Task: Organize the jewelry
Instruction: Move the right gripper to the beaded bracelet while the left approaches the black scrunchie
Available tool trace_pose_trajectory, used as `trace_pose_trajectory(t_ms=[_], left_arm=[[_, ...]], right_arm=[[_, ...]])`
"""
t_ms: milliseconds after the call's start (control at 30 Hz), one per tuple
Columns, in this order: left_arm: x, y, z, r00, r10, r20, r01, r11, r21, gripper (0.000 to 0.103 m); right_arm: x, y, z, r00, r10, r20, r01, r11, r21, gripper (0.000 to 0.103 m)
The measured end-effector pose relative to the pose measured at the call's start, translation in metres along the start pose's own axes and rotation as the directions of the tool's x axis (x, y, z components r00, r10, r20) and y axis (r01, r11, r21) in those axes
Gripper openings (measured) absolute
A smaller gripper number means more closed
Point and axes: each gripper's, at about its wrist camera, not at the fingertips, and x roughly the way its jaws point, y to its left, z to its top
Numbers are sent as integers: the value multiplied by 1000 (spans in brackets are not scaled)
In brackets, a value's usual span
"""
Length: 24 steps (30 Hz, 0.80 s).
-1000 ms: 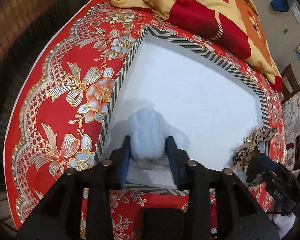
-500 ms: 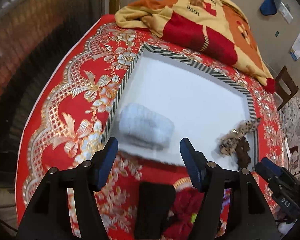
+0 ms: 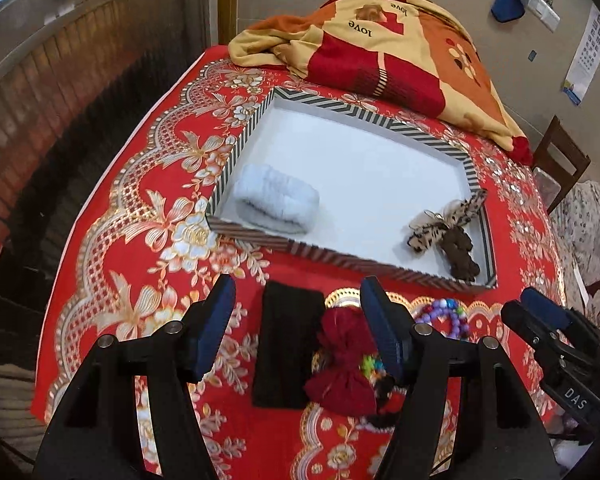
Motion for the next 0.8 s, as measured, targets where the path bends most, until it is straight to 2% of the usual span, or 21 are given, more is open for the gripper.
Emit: trace_pose_trajectory(t_ms=[133,533,800], left_arm=[[-9,-4,-11,1000,9,11,-9,1000,7,65],[-23,-6,-30,999,19,38,-19,1000,15,65],[-28,7,-31,1000,-13,28,14,999,-29,65]], right_arm=[[-7,6,-6,1000,17,-8,-17,1000,-5,61],[-20,14,-22,1000,-7,-20,6,999,-38,61],[-24,8,-30,999,-18,-28,17,999,-44,61]])
